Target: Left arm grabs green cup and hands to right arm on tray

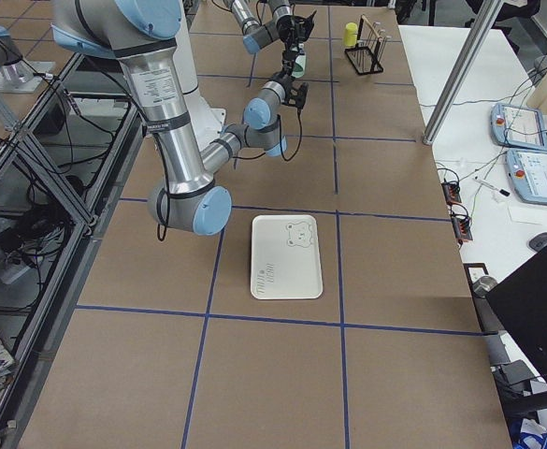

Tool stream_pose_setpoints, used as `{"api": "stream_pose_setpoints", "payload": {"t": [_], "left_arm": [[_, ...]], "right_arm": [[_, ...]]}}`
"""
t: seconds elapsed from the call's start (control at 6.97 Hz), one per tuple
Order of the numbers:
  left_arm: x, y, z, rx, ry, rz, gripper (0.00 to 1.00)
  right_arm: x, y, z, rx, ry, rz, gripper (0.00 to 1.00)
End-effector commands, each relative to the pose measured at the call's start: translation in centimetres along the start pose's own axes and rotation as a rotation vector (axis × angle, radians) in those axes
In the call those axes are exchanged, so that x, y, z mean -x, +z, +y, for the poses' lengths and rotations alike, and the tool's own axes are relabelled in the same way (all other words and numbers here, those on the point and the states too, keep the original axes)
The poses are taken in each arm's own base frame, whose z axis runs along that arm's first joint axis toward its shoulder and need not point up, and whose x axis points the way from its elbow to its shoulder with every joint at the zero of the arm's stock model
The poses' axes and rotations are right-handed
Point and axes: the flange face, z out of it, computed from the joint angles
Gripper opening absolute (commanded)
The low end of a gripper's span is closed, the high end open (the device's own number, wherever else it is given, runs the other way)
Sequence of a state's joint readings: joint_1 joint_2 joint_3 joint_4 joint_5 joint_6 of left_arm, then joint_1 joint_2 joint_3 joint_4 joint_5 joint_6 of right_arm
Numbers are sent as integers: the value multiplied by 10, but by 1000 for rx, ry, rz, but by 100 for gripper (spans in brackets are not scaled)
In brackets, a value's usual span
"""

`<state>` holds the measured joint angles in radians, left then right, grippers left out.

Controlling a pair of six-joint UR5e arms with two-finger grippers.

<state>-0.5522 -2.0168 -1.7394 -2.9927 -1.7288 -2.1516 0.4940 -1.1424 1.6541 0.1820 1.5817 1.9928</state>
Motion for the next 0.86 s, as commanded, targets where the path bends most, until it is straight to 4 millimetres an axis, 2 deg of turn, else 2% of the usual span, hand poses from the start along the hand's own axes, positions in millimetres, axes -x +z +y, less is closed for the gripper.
{"api": "stream_pose_setpoints", "payload": {"t": [0.0,0.72], "left_arm": [[4,2,0,1,-5,-7,47],[1,10,11,23,-15,2,47]], "right_arm": [[3,3,1,2,1,-9,99],[4,6,0,-15,22,-17,97]]}}
